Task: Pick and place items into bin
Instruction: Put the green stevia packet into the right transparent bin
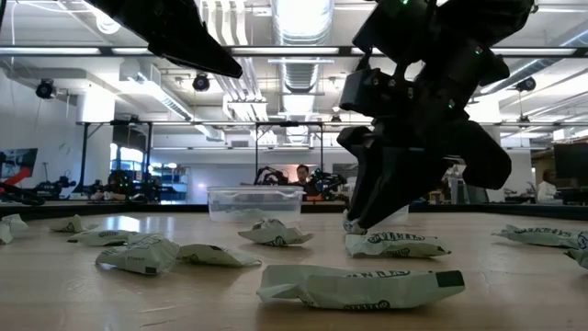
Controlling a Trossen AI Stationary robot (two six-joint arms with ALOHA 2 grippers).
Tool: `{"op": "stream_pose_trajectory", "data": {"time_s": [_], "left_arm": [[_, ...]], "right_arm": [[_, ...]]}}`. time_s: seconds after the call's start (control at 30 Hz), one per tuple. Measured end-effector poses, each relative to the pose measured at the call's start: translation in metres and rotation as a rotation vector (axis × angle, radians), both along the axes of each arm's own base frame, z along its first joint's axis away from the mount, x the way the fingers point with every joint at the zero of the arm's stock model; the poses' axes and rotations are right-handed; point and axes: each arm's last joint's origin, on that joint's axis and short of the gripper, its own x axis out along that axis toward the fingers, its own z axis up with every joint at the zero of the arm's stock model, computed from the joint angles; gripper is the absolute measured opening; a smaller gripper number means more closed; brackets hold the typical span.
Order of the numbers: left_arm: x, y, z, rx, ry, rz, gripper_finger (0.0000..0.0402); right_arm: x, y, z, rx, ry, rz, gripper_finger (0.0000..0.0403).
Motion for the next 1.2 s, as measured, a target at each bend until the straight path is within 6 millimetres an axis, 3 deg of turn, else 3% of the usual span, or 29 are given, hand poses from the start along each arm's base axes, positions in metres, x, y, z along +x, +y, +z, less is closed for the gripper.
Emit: {"op": "stream_pose_trajectory", "data": {"time_s": [0.47, 0.83, 1.2], "left_arm": [[0.0, -0.001, 0.0, 0.0, 0.0, -0.002, 0.0138], [0.0, -0.001, 0.0, 0.0, -0.001, -0.003, 0.0138], [0.0, -0.001, 0.0, 0.0, 0.0, -0.003, 0.0138]], "right_arm": [[0.0, 0.0, 0.0, -0.021, -0.001, 0.017, 0.0013], [0.0, 0.0, 0.003, -0.02, -0.011, 0.017, 0.0009], [-0.005, -0.001, 0.031, -0.016, -0.084, 0.022, 0.0008]]}}
